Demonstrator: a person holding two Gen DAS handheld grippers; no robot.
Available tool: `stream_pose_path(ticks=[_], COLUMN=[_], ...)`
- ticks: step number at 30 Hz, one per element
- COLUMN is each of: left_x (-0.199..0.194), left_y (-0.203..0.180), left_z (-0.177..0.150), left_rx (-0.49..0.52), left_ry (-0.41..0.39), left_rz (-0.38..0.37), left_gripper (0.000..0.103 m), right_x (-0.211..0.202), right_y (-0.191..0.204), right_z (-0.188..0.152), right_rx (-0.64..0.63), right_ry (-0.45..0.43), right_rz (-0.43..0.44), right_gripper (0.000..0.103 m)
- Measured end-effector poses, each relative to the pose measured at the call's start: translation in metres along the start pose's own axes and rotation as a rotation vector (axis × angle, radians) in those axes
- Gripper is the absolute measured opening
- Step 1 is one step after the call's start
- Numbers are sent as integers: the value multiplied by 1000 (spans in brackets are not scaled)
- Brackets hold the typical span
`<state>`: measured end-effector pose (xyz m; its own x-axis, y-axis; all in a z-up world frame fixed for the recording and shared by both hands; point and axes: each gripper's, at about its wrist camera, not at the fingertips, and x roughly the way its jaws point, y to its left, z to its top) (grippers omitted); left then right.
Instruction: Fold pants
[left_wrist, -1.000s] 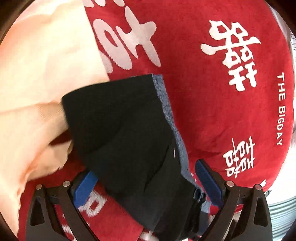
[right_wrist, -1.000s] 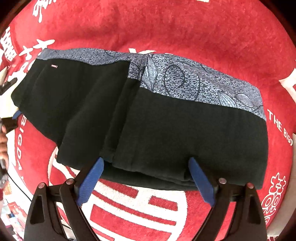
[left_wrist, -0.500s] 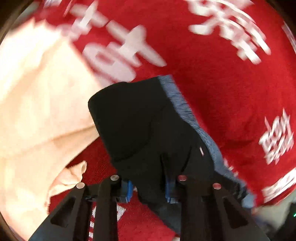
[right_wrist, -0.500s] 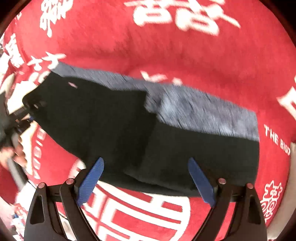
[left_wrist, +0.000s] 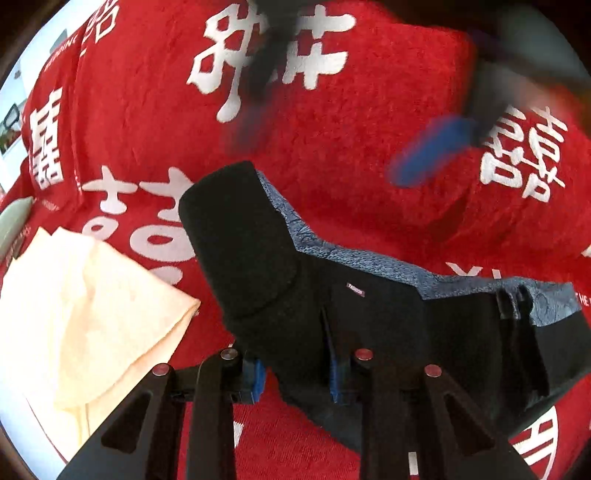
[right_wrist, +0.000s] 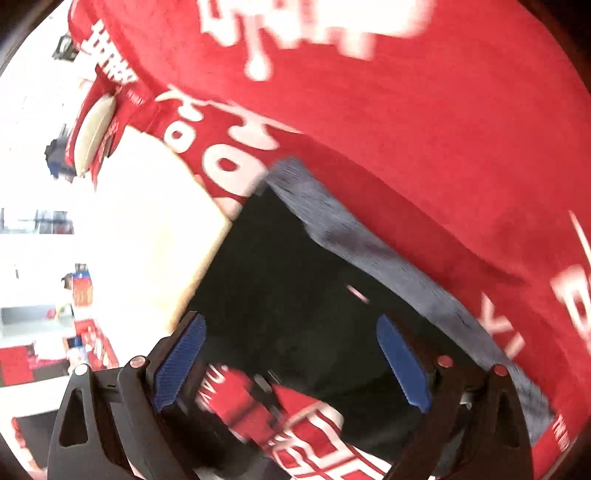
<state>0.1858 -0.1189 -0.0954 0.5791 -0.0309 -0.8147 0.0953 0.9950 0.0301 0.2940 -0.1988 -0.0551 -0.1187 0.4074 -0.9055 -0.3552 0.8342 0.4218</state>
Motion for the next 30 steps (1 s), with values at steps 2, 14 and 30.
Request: stream_pose_path(ticks=[2, 14, 30], left_x=[-2, -12, -74], left_y=[-5, -17, -91], left_z=[0, 1, 18], left_rx=[17, 55, 186], left_ry=[-7, -34, -92], left_rz=[3, -22, -167], left_gripper=[27, 27, 27], right_x=[16, 64, -59], right_y=[19, 19, -51], right_z=[17, 16, -70], right_rx=[-44, -73, 41], right_ry=[54, 191, -97], right_rz=[7, -158, 82], right_gripper=[96, 28, 17])
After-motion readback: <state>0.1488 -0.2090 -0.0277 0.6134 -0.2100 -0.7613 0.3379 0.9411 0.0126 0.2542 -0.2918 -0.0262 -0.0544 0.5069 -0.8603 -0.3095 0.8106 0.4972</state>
